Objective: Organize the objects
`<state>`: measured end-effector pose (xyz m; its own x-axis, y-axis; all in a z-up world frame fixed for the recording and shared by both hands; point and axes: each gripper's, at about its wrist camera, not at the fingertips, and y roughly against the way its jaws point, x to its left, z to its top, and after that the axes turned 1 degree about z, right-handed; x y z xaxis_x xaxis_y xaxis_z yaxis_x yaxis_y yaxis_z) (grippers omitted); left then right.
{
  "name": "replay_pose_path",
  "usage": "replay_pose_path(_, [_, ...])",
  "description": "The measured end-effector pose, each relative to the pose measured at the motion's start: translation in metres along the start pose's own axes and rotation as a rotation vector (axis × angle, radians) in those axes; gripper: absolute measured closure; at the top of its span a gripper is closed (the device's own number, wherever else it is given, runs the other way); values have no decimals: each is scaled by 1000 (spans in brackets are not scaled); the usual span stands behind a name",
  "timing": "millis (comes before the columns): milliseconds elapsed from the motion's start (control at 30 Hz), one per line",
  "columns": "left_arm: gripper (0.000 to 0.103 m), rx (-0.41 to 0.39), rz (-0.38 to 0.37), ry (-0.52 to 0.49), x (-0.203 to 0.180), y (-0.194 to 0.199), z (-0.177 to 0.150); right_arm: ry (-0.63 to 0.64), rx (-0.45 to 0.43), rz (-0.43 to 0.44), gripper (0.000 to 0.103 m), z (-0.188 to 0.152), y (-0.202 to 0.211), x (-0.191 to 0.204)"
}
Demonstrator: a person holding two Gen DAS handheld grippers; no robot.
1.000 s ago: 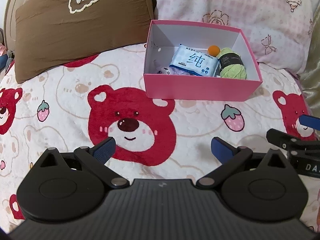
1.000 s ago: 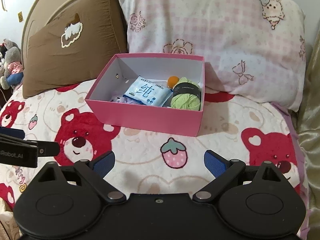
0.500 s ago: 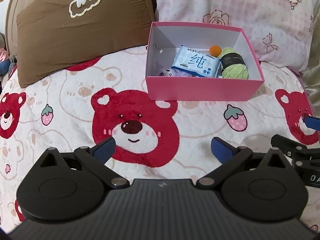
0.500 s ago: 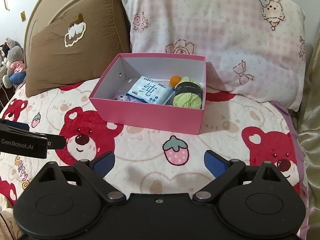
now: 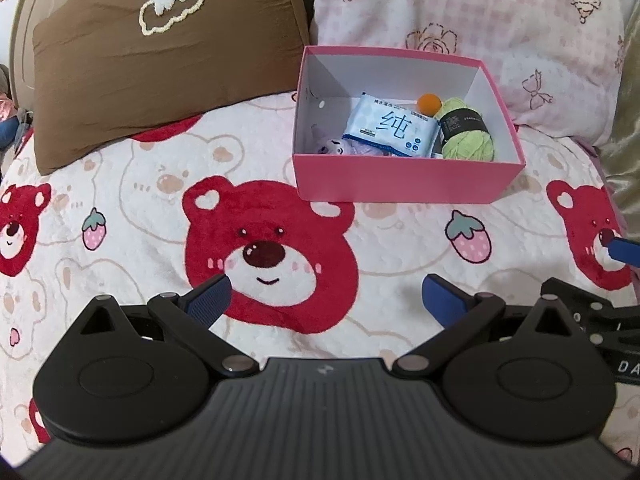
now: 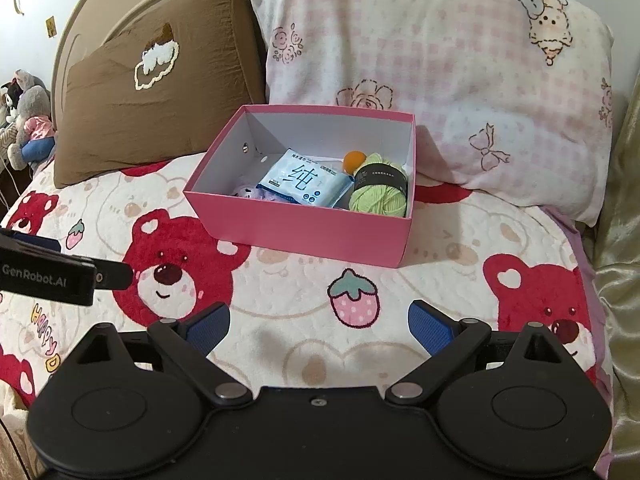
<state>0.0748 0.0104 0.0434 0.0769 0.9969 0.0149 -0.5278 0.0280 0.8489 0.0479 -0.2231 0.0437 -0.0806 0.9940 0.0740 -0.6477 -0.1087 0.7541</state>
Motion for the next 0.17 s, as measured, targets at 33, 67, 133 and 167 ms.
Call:
replay_pose_path(33, [0,-1,2,-1,0,1,0,4,-1,0,5,0,1,1])
replay_pose_path(67, [0,-1,1,0,1,2,0,8,-2,-2,5,0,2,1])
replay_pose_path(133, [0,-1,2,1,2,2,0,13,-6,-4,5,0,4,2])
replay_pose_path(167, [0,-1,4,1,2,3,0,14,-7,-6,5,0,5,2])
